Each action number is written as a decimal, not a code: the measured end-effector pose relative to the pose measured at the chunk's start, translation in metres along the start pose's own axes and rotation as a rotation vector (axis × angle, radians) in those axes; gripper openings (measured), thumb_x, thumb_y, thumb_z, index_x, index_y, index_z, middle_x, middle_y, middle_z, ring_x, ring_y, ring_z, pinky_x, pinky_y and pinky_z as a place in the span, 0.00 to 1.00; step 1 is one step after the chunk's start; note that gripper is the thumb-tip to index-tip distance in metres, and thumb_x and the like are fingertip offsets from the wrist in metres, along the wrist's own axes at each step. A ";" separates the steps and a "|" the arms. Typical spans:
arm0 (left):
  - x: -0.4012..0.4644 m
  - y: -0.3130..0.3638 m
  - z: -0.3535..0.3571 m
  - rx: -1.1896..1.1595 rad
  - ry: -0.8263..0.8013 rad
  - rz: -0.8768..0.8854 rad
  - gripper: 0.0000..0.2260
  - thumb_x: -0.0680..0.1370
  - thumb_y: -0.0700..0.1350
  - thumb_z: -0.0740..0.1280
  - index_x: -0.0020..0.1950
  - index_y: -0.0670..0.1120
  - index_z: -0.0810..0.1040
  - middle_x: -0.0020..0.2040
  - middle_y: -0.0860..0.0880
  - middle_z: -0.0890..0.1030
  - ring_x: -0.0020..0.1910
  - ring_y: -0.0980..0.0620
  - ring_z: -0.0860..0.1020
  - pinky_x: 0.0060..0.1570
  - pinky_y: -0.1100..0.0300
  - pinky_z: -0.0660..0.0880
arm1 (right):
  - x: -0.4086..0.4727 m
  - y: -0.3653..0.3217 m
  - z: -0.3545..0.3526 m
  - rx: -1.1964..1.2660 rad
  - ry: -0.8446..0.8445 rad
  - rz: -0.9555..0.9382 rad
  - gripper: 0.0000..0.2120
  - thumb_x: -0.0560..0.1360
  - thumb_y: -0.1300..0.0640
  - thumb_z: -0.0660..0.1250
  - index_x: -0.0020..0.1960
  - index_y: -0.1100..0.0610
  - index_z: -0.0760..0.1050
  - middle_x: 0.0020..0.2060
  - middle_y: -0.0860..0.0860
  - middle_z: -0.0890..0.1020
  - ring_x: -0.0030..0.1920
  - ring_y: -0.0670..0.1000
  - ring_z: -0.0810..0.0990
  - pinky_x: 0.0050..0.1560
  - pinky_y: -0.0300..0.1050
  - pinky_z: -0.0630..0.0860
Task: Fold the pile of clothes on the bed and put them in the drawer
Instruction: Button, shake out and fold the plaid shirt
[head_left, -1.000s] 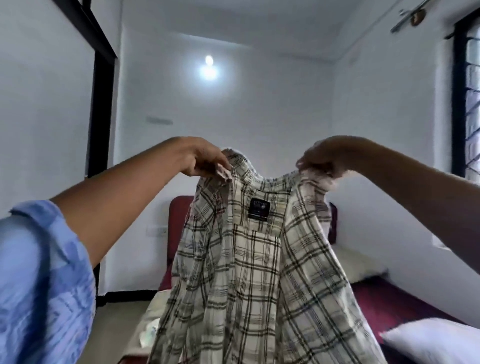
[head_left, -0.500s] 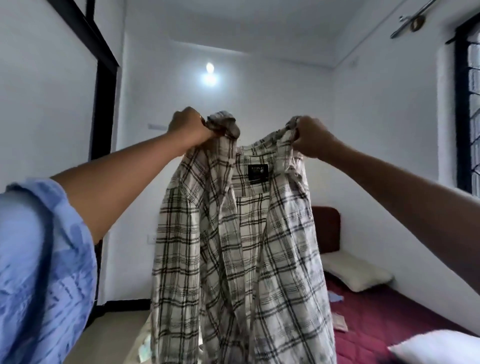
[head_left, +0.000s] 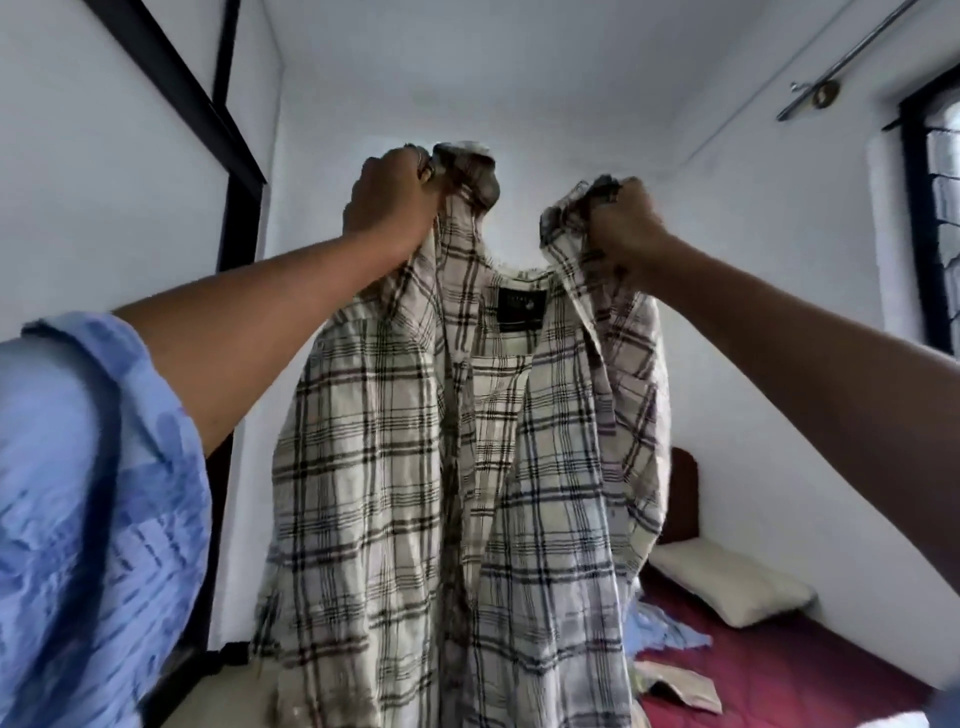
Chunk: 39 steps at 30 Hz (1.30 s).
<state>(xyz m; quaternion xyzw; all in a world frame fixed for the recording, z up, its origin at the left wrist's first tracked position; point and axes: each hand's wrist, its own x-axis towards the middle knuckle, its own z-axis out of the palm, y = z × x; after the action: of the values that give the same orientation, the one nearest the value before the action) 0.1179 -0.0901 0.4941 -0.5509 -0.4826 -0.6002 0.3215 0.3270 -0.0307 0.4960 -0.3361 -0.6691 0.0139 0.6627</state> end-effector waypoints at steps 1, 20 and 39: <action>0.007 0.007 -0.008 0.010 -0.006 0.050 0.16 0.77 0.56 0.64 0.55 0.45 0.79 0.53 0.41 0.81 0.52 0.41 0.79 0.45 0.53 0.74 | 0.002 -0.007 -0.005 -0.043 0.042 -0.056 0.05 0.72 0.60 0.62 0.47 0.57 0.74 0.36 0.53 0.77 0.37 0.53 0.77 0.32 0.41 0.68; 0.072 0.049 -0.091 0.280 -0.447 0.077 0.35 0.60 0.78 0.59 0.41 0.46 0.77 0.38 0.47 0.76 0.32 0.52 0.71 0.39 0.59 0.69 | 0.034 -0.101 -0.078 -0.368 -0.036 -0.424 0.20 0.71 0.42 0.60 0.43 0.61 0.73 0.43 0.62 0.80 0.49 0.59 0.79 0.46 0.49 0.72; -0.503 -0.171 0.115 -0.202 -0.878 -0.466 0.21 0.77 0.54 0.67 0.27 0.54 0.65 0.22 0.54 0.65 0.23 0.59 0.63 0.29 0.57 0.61 | -0.433 0.265 0.116 -0.400 -0.549 0.260 0.17 0.80 0.54 0.61 0.66 0.61 0.68 0.40 0.60 0.82 0.42 0.64 0.81 0.34 0.52 0.69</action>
<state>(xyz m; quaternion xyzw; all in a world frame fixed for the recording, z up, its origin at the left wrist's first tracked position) 0.0950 0.0005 -0.0413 -0.6575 -0.6219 -0.4113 -0.1091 0.2926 0.0213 -0.0208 -0.5251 -0.7632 0.0563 0.3722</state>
